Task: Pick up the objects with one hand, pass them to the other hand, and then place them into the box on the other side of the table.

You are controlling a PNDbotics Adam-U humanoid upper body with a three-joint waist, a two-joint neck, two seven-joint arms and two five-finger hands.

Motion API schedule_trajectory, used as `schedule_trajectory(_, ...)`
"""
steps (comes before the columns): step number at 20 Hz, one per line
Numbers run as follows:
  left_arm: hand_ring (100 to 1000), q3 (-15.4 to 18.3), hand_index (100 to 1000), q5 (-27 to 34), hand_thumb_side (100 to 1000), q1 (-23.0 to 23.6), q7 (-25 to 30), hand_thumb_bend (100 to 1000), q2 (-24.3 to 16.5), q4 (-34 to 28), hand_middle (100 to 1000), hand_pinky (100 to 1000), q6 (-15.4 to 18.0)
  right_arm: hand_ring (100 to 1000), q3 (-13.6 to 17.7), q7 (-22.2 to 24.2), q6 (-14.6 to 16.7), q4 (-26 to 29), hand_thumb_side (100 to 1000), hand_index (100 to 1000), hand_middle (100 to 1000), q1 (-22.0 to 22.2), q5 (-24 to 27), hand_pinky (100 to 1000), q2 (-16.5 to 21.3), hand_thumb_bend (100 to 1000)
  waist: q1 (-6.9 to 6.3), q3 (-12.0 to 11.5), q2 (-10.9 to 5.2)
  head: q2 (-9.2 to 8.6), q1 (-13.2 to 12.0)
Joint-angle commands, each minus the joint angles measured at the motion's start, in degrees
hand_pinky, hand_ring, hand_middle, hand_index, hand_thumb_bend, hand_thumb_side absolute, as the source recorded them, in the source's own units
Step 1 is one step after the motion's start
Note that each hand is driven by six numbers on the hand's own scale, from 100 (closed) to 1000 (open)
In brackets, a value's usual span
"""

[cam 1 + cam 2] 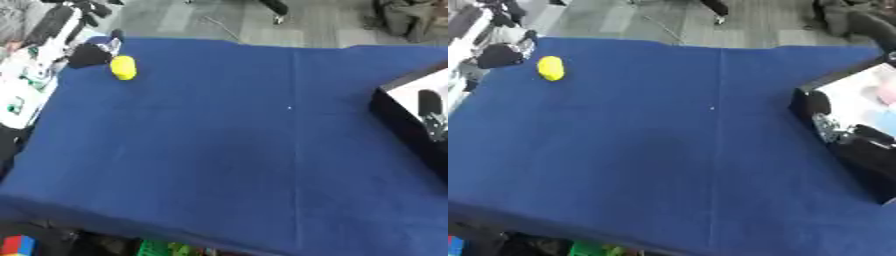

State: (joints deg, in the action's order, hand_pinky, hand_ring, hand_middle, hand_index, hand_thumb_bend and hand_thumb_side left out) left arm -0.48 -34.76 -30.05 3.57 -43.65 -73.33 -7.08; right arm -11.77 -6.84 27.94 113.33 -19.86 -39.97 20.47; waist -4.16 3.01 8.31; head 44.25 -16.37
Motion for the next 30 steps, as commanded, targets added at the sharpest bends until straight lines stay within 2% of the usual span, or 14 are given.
schedule_trajectory(1, 726, 0.2, 821, -7.9, 375, -4.2, 0.3, 389, -3.7, 11.0, 740, 783, 0.1, 823, -1.4, 1.1, 1.4, 1.3, 160, 966, 859, 0.4, 0.8, 832, -2.1, 100, 0.12, 0.9, -0.2, -0.13, -2.3)
schedule_trajectory(2, 726, 0.6, 815, -10.4, 302, -5.4, -0.4, 428, -4.0, 14.3, 738, 781, 0.1, 823, -1.8, 1.4, 1.7, 1.3, 165, 967, 859, 0.8, 0.9, 832, -2.7, 100, 0.15, 1.6, 0.15, -0.13, -2.9)
schedule_trajectory(4, 728, 1.2, 810, -14.4, 221, -7.0, -2.0, 480, -4.4, 19.3, 737, 779, 0.4, 821, -2.5, 2.0, 2.4, 1.3, 165, 968, 858, 1.4, 0.8, 831, -3.7, 100, 0.14, 2.7, 0.92, -0.13, -3.7)
schedule_trajectory(6, 728, 1.9, 802, -17.0, 198, -7.8, -3.4, 505, -5.0, 22.2, 734, 777, 0.6, 819, -3.1, 2.2, 3.0, 1.3, 165, 969, 856, 1.6, 0.7, 830, -4.2, 100, 0.11, 3.7, 1.75, -0.13, -4.3)
schedule_trajectory(13, 696, 3.6, 756, -19.8, 205, -7.9, -7.5, 508, -6.3, 23.7, 691, 763, -0.3, 813, -4.5, 2.0, 4.5, 1.3, 176, 973, 850, 2.2, 0.2, 827, -5.0, 100, -0.21, 5.9, 5.21, -0.13, -5.2)
schedule_trajectory(18, 695, 4.0, 760, -20.2, 202, -8.0, -11.0, 522, -6.6, 23.6, 693, 759, -2.3, 811, -4.3, 0.9, 4.7, 1.3, 183, 975, 848, 2.6, -0.5, 826, -4.9, 100, -0.53, 7.5, 7.08, -0.13, -5.6)
schedule_trajectory(23, 701, 4.4, 773, -21.4, 209, -8.0, -14.2, 529, -6.6, 24.0, 707, 758, -5.6, 809, -4.3, 0.0, 4.9, 1.3, 192, 978, 846, 2.9, -1.0, 825, -5.0, 100, -0.76, 9.0, 8.71, -0.13, -6.5)
schedule_trajectory(30, 681, 5.0, 759, -23.5, 221, -7.4, -16.1, 494, -6.9, 25.6, 686, 743, -11.1, 809, -3.9, -1.0, 4.8, 1.3, 207, 983, 846, 3.6, -1.7, 826, -5.1, 100, -0.91, 10.2, 10.47, -0.13, -7.1)
